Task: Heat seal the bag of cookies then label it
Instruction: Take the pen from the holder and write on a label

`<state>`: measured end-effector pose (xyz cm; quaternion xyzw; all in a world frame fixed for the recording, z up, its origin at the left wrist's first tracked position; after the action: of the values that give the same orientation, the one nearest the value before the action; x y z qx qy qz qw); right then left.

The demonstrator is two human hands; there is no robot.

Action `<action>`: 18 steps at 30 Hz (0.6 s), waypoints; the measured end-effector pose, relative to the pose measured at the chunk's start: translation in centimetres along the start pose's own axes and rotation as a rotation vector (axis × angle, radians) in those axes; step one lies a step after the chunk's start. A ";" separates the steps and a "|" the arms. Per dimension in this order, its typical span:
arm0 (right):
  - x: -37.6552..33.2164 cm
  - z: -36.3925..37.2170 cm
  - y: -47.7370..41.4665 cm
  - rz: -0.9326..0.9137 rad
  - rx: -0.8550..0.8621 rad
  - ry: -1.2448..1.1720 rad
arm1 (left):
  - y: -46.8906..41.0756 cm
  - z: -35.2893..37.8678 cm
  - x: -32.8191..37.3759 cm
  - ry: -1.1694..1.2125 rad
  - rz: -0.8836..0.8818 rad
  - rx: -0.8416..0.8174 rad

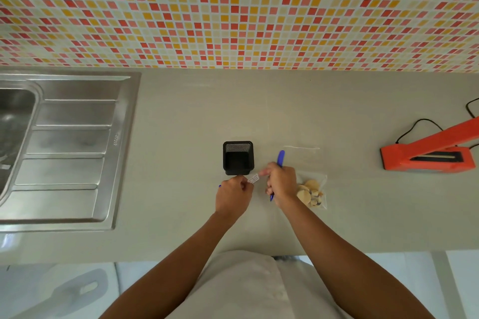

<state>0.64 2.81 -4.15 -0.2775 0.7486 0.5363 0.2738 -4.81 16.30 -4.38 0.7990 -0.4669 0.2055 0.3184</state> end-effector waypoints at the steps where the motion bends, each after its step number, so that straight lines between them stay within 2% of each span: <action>1: -0.1 -0.2 0.0 -0.035 0.028 -0.027 | 0.0 0.1 0.0 -0.017 -0.008 -0.039; 6: 0.2 -0.5 0.0 -0.204 0.043 0.096 | -0.2 0.5 -0.2 -0.151 -0.031 -0.178; 10: -0.1 -0.6 0.5 -0.320 -0.038 0.144 | -0.5 0.7 -0.1 -0.239 -0.003 -0.238; 14: -0.1 0.0 0.2 -0.597 -0.090 0.286 | -1.0 0.6 0.0 -0.290 0.005 -0.239; 18: 1.5 1.0 -0.8 -0.581 -0.136 0.370 | -1.2 0.9 0.2 -0.336 0.022 -0.234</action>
<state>0.22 3.37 -6.03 -0.5890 0.6378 0.4253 0.2558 -3.65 15.97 -5.27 0.7745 -0.5428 0.0173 0.3243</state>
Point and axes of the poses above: each hand's wrist, its own y-axis away from the middle knuckle, its own z-axis out of the palm, x = y × z, the point moved 4 cm from there along -y, towards the middle knuckle, and after that the axes turned 5 degrees about x, right-handed, at the moved point
